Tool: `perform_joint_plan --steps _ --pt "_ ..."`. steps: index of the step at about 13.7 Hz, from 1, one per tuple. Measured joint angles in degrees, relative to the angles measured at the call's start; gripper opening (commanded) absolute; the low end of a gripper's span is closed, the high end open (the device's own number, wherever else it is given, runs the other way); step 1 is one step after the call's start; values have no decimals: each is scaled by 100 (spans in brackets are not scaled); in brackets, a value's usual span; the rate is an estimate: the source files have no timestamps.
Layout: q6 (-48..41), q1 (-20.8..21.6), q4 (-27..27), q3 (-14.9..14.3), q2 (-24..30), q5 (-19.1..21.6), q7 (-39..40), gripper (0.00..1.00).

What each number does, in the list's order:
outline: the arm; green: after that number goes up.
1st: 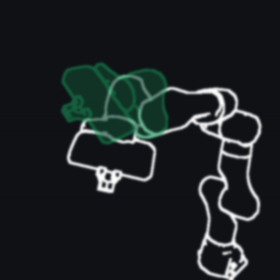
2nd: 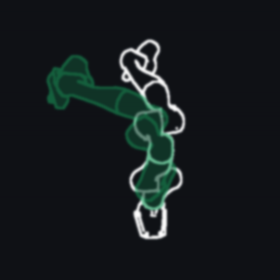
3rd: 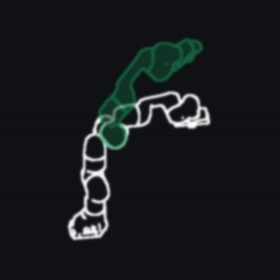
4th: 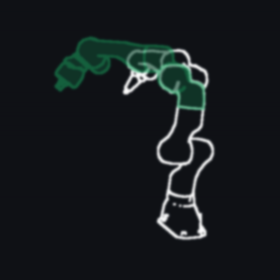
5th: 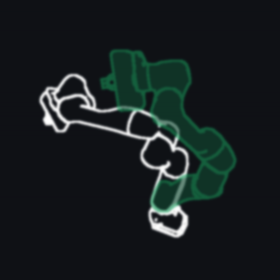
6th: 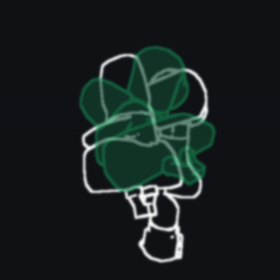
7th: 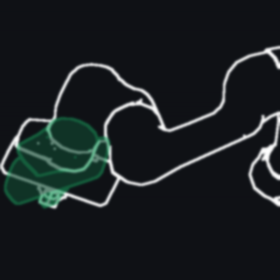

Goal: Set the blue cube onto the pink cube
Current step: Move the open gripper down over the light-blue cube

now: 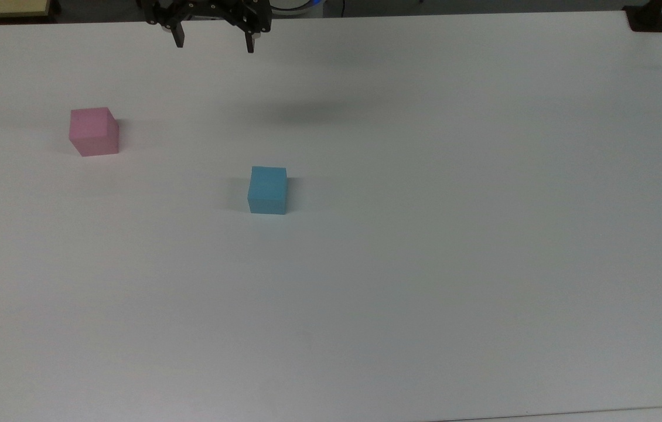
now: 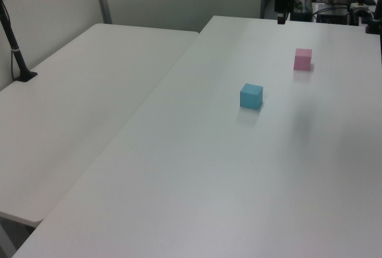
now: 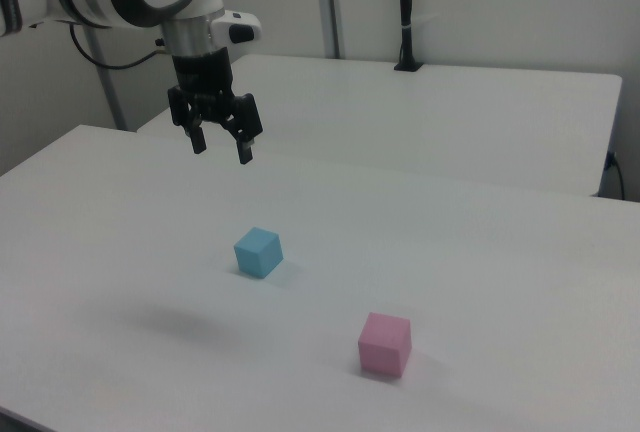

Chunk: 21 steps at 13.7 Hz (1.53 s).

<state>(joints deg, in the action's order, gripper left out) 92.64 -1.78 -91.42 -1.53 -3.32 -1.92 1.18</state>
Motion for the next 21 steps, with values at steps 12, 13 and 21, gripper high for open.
perform_joint_plan --steps 12,13,21 --pt "0 0 -62 19 -19 0 1 100" --pt "0 0 -74 26 -42 0 1 100" --pt "576 64 -218 89 -786 0 1 100"
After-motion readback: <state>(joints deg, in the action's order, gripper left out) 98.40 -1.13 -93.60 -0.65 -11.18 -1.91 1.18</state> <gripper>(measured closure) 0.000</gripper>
